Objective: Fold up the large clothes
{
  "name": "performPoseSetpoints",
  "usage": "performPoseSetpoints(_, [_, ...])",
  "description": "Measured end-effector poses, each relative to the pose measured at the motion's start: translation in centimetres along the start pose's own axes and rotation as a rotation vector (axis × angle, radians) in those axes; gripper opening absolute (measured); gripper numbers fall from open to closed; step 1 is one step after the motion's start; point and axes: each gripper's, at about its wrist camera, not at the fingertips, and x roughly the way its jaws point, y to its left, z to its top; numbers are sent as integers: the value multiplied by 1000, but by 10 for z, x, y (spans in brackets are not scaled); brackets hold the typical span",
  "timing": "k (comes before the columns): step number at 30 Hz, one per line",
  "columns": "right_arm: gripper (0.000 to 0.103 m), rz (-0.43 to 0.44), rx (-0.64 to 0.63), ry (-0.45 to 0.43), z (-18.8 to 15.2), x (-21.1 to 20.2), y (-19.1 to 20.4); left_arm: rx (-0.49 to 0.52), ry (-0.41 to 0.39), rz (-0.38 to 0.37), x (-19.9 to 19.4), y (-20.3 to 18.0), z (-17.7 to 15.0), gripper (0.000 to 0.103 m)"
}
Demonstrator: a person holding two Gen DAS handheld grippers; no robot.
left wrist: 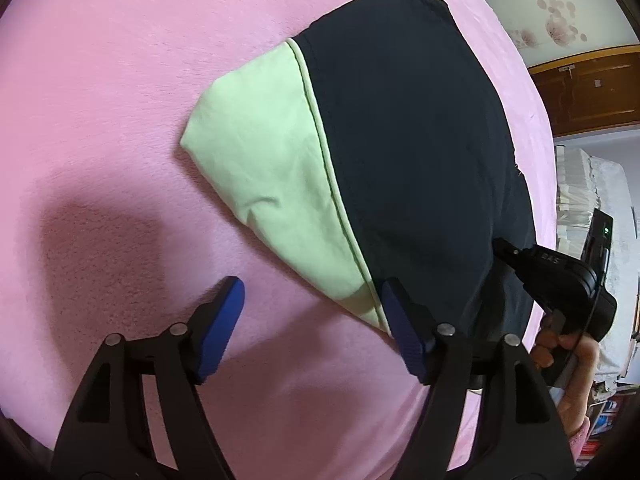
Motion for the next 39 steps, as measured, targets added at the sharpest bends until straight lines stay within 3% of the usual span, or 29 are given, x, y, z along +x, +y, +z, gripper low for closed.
performPoseSetpoints(6, [0,-66,-36,-2,11,8,15,-2,-5,-6,4,-6,6,76])
performPoseSetpoints(21, [0,-48,-42,16,30,16,13,-75,-29,-52,13,-19,19,82])
performPoseSetpoints(25, [0,-48,-40,19,30,15,11,-114,-62,-88,17,-23,28,83])
performPoseSetpoints(32, [0,-42,-35,13,31,17,9,-137,-139,-160,34,-40,51,93])
performPoseSetpoints(38, [0,-50,-38,15,29,18,8,-205,-217,-197,40,-49,62,93])
performPoseSetpoints(39, [0,-50,-38,15,29,17,8,-210,-231,-191,41,-52,63,85])
